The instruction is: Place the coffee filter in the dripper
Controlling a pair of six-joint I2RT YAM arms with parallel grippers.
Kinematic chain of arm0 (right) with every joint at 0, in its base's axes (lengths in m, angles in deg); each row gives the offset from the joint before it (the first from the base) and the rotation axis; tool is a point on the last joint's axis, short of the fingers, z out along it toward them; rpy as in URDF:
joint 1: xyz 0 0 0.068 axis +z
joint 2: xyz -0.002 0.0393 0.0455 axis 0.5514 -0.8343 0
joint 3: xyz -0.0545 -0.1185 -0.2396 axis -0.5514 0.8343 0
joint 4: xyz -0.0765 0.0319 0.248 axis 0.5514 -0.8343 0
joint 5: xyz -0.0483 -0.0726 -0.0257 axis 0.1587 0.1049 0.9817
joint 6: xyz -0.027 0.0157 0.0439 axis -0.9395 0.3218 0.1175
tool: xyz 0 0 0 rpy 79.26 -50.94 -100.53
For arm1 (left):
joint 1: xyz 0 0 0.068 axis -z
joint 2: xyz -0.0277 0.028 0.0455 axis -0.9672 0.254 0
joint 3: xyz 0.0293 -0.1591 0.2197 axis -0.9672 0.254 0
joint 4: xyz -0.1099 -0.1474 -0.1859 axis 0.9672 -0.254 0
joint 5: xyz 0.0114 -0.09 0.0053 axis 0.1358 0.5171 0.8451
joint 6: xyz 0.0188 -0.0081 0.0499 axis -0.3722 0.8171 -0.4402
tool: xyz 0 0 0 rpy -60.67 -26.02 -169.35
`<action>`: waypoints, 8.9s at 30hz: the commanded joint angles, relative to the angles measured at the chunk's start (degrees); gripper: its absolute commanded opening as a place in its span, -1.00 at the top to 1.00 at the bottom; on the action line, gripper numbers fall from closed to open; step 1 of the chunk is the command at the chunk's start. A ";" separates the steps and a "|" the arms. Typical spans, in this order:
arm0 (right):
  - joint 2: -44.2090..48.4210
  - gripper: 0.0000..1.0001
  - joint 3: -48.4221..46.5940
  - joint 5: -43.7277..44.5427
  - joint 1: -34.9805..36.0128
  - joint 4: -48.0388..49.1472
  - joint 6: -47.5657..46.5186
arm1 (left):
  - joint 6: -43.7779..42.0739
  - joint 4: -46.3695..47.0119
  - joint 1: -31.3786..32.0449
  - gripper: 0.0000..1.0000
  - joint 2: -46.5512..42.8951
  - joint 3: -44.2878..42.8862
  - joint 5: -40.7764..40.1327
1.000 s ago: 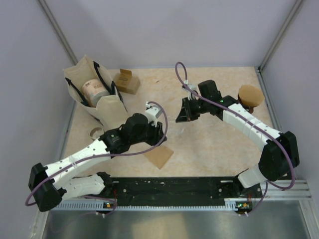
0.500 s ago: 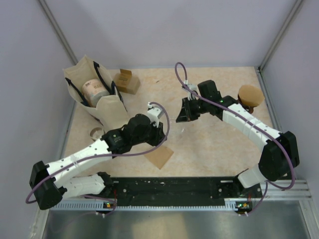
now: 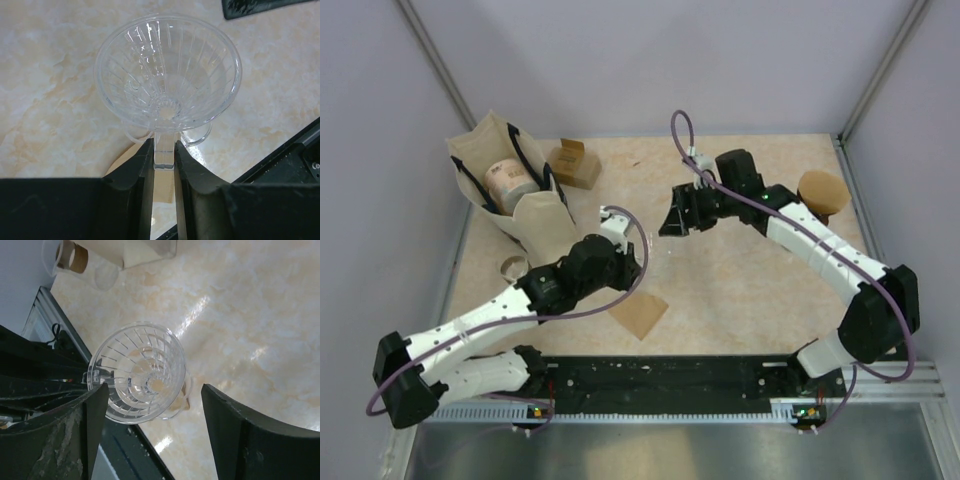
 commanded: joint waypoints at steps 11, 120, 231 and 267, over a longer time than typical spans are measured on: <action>14.99 -0.98 7.96 21.79 0.68 17.98 4.56 | -4.35 -3.25 0.31 1.00 -13.18 -2.60 -20.17; 11.58 -0.98 13.42 14.08 -5.91 16.40 1.22 | 38.97 -41.05 -17.45 0.25 -8.89 0.64 -49.98; -9.19 1.00 19.57 -8.25 11.23 19.31 -0.69 | 26.22 14.43 -8.75 -0.98 -10.80 28.42 17.00; 28.46 1.00 37.24 35.00 25.20 56.57 -71.55 | 28.59 20.81 -9.01 -0.97 -18.64 7.58 0.48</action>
